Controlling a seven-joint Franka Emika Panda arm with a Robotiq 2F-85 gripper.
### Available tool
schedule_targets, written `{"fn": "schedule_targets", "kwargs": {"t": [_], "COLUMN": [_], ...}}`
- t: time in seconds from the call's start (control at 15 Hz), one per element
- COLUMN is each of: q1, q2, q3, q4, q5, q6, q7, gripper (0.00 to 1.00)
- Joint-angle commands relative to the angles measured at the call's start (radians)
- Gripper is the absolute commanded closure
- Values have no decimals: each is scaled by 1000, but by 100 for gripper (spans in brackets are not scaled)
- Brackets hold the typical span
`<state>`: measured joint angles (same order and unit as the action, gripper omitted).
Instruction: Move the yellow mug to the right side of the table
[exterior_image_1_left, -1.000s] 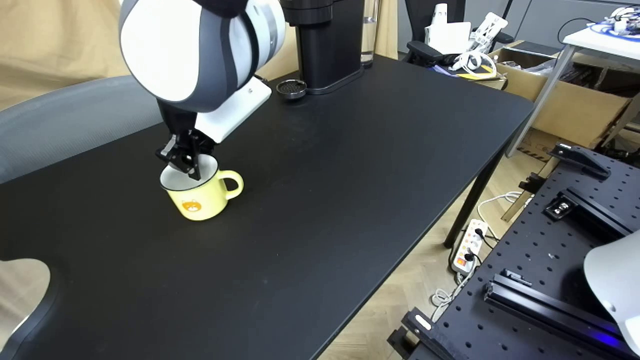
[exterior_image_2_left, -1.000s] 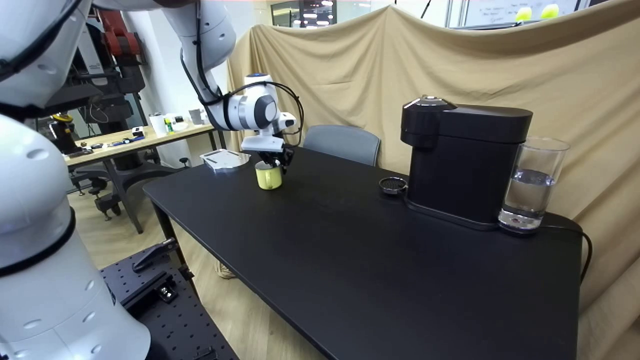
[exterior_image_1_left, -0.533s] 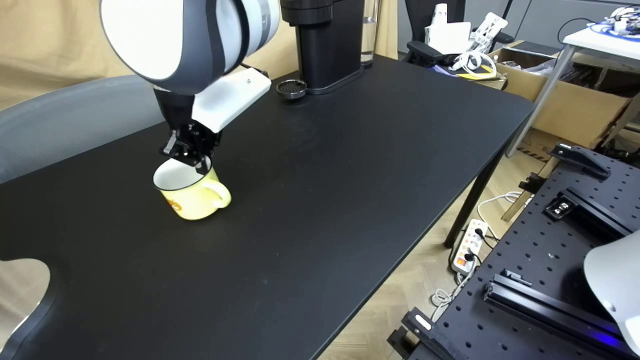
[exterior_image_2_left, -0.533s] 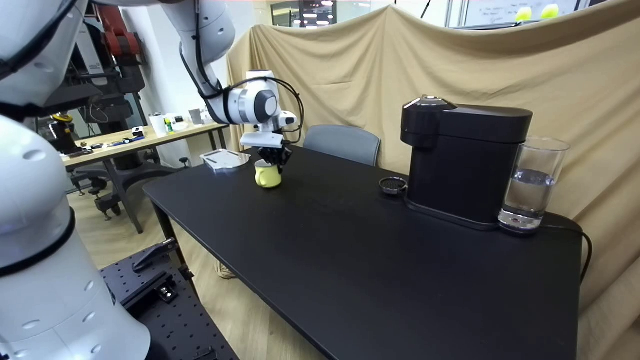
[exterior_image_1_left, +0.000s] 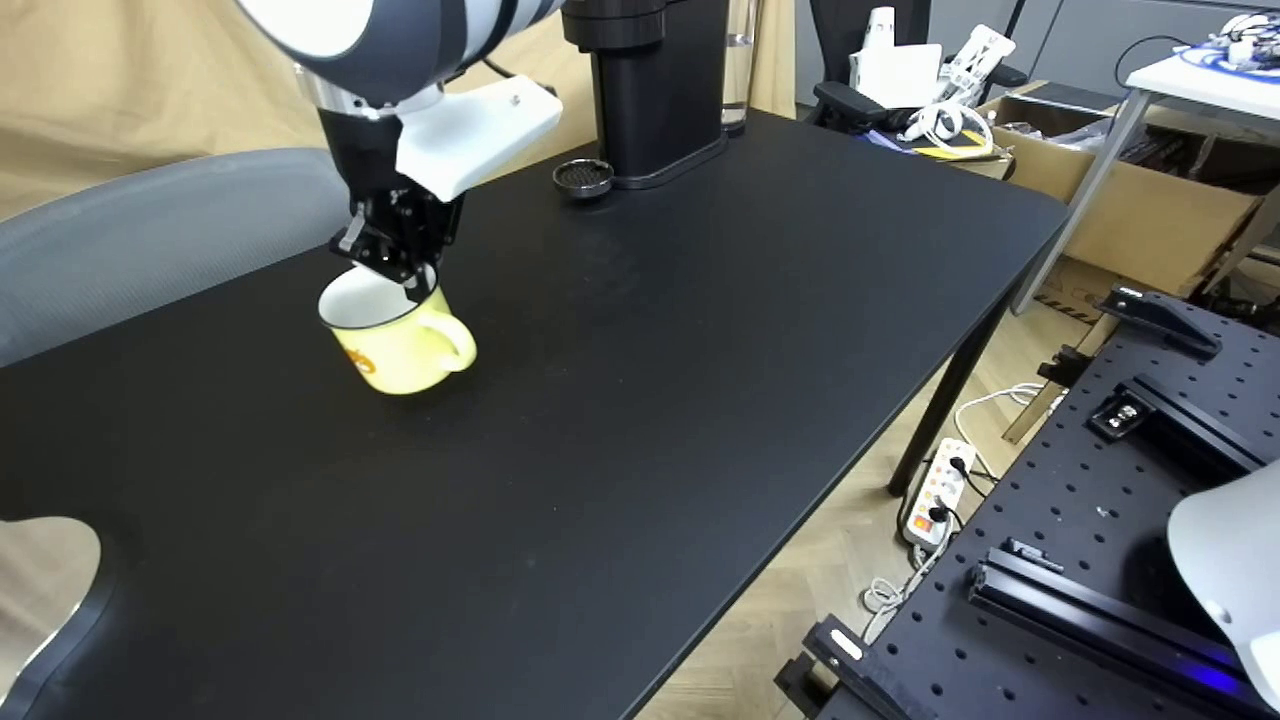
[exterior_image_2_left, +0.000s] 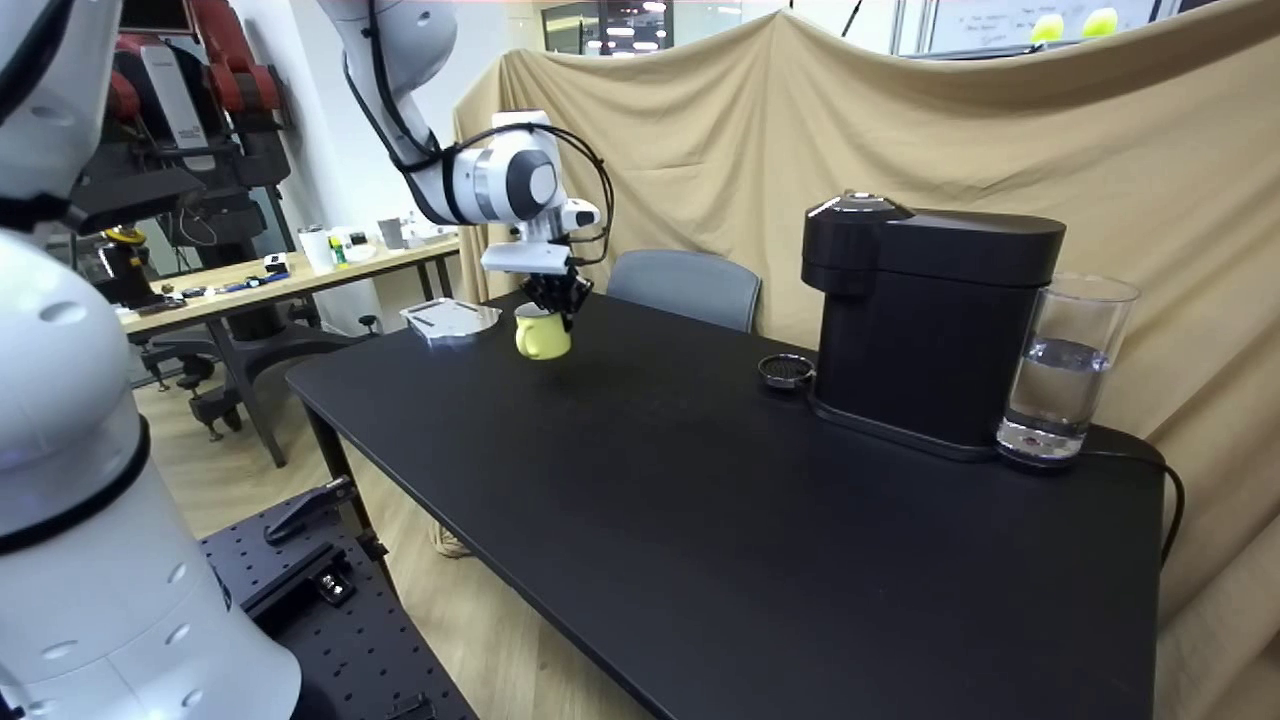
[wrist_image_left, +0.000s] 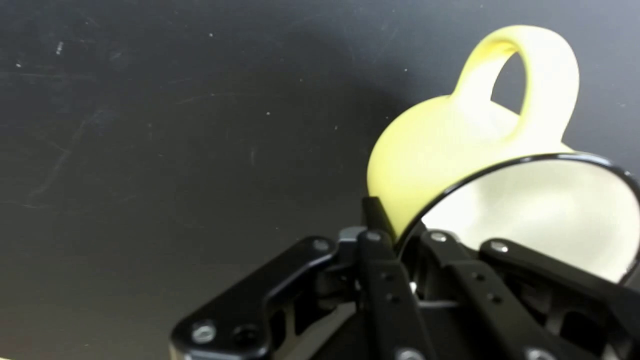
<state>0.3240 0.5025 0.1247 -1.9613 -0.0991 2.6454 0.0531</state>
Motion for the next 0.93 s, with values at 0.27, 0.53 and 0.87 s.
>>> {"fn": "schedule_targets", "kwargs": {"t": [0.27,0.53,0.87], "q1": [-104,-200,-276], "q2": [-260,-319,-299], "q3": [-60,-63,-48], "q4": [-372,-536,-645], "q5": [34,129,227], "q6": [180,291,471], "q7": [77,46,37], "gripper": [98,98,98]}}
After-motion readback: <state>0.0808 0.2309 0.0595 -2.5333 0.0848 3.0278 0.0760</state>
